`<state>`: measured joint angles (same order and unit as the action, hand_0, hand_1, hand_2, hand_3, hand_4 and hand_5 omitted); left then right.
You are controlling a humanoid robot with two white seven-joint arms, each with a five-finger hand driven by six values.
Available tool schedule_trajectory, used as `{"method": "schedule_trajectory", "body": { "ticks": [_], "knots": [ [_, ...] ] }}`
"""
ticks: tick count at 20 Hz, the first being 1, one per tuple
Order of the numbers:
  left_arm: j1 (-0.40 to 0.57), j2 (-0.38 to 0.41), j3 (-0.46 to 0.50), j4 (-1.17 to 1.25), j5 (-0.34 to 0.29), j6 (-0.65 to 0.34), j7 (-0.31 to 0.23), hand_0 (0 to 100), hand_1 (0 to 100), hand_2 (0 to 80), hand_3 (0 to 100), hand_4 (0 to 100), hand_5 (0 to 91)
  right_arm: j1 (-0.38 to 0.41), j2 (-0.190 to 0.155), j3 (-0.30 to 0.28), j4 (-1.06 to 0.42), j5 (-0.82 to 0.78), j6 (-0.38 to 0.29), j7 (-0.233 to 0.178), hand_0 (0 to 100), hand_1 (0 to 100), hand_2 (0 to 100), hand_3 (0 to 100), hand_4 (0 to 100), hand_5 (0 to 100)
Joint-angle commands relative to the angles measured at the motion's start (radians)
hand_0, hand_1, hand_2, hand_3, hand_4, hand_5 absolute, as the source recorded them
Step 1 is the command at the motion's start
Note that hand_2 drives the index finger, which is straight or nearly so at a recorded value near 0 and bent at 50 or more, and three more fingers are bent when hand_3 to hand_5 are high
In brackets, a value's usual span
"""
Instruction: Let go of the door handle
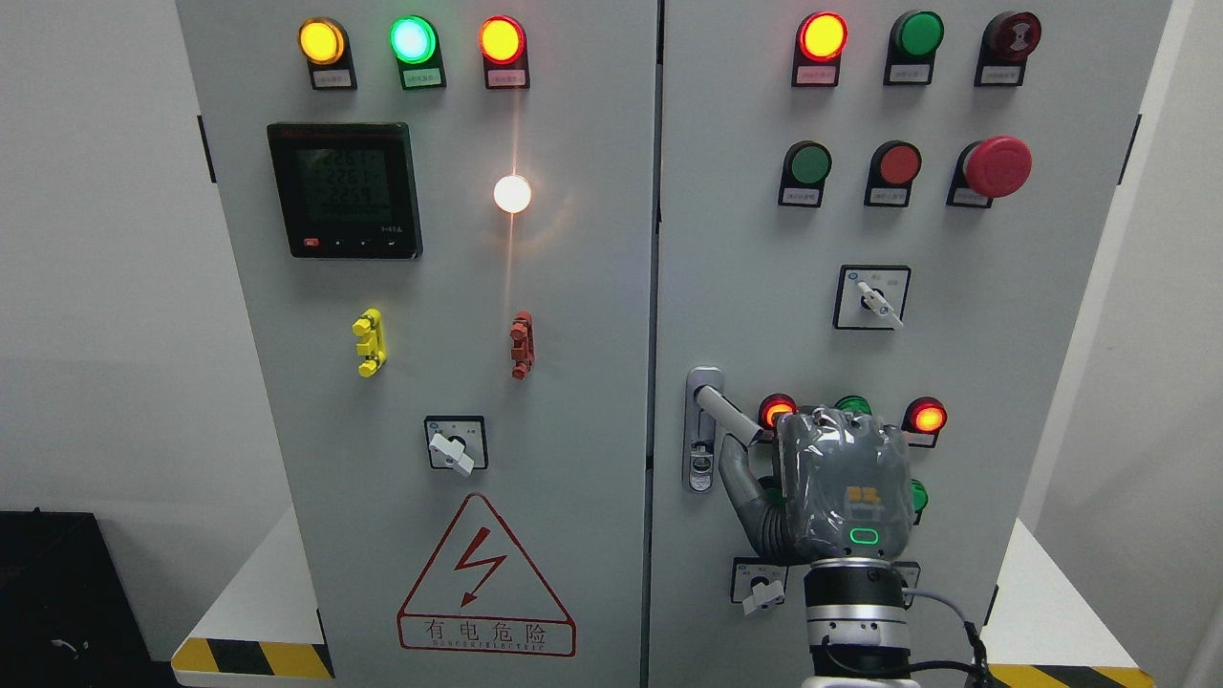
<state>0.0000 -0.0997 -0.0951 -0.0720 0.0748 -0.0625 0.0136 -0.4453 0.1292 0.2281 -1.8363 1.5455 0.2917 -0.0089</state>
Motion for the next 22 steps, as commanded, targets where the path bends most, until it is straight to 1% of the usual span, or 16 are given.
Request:
{"method": "schedule_trajectory", "body": {
  "ticks": [1,6,22],
  "knots": [
    [0.017,0.000,0.000,0.000,-0.001,0.000,0.000,12,56,0.0,0,0,0.0,-0.006,-0.005,-0.003,-0.004,0.010,-0.002,0.001,55,38,100,100,100,100],
    [0.017,0.000,0.000,0.000,0.000,0.000,0.000,12,56,0.0,0,0,0.0,-0.006,-0.006,-0.015,-0.004,0.012,-0.002,0.001,55,38,100,100,100,100],
    [0.017,0.000,0.000,0.000,-0.001,0.000,0.000,12,56,0.0,0,0,0.0,-0.015,-0.006,-0.016,-0.006,0.022,-0.002,0.000,55,38,100,100,100,100]
  ]
}}
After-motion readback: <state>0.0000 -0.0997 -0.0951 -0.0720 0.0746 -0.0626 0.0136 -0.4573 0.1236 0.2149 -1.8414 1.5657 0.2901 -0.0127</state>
